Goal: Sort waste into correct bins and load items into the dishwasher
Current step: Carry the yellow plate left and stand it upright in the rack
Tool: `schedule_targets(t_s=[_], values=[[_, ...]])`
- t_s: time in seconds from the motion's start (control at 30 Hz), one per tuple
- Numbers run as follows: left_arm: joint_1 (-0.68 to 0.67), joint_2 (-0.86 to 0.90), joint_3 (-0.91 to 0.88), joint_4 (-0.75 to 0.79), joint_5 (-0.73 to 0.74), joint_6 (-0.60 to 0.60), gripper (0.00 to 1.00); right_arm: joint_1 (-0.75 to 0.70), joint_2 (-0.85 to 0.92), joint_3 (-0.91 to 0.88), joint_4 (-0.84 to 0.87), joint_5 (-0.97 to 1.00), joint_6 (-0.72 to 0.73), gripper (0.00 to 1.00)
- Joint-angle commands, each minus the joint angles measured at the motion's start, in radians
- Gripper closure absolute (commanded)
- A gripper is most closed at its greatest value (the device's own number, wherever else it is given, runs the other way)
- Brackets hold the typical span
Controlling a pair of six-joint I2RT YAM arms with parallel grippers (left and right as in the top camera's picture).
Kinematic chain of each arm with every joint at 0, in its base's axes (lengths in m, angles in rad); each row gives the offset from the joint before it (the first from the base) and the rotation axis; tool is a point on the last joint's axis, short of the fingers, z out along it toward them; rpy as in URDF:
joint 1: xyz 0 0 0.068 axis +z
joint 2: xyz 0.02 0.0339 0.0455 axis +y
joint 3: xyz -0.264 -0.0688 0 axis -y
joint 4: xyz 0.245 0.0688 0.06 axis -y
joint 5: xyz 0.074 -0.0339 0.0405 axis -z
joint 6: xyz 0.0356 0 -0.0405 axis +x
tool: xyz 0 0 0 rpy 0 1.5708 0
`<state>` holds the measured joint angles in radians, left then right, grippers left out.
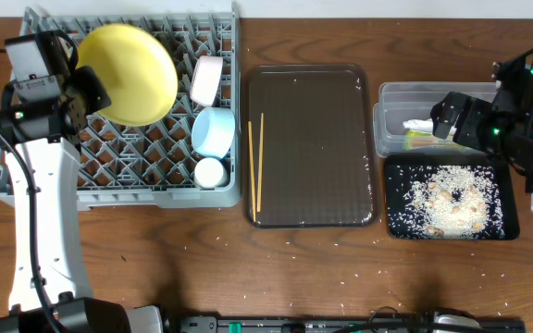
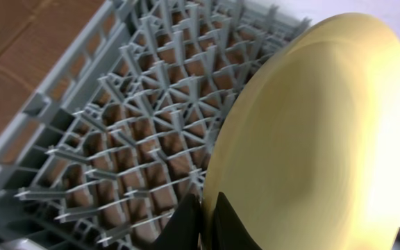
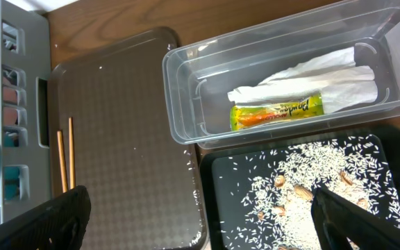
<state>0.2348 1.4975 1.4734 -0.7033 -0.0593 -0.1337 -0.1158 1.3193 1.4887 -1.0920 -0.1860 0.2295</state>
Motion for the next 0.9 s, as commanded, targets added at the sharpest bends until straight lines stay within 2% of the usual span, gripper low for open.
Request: schedule_targets(t_s=[0.0,0.13,0.4,0.77,0.8,0.87], values=[[0.004,0.0,-0.025,-0.011,-0.069,0.044,0.93,-0.008,0.001,0.002,-0.001,0.002,-0.009,0.01],[0.001,0.0,-0.1,-0.009,-0.077,0.043,0.93,-0.008,0.001,0.002,-0.001,0.002,-0.009,0.01],[-0.044,0.0,-0.168,0.002,-0.206,0.04,0.93,-0.008,0.001,0.002,-0.001,0.002,-0.009,0.01],[-0.217,0.002,-0.168,0.01,-0.384,0.048,0.92,-0.008,0.001,0.002,-0.001,0.002,-0.009,0.01],[-0.223,0.002,-0.168,0.009,-0.383,0.048,0.92,-0.008,0.001,0.002,-0.001,0.002,-0.009,0.01],[-0.232,0.002,-0.168,0.006,-0.383,0.047,0.83,-0.008,0.001,0.002,-0.001,0.002,-0.01,0.01]])
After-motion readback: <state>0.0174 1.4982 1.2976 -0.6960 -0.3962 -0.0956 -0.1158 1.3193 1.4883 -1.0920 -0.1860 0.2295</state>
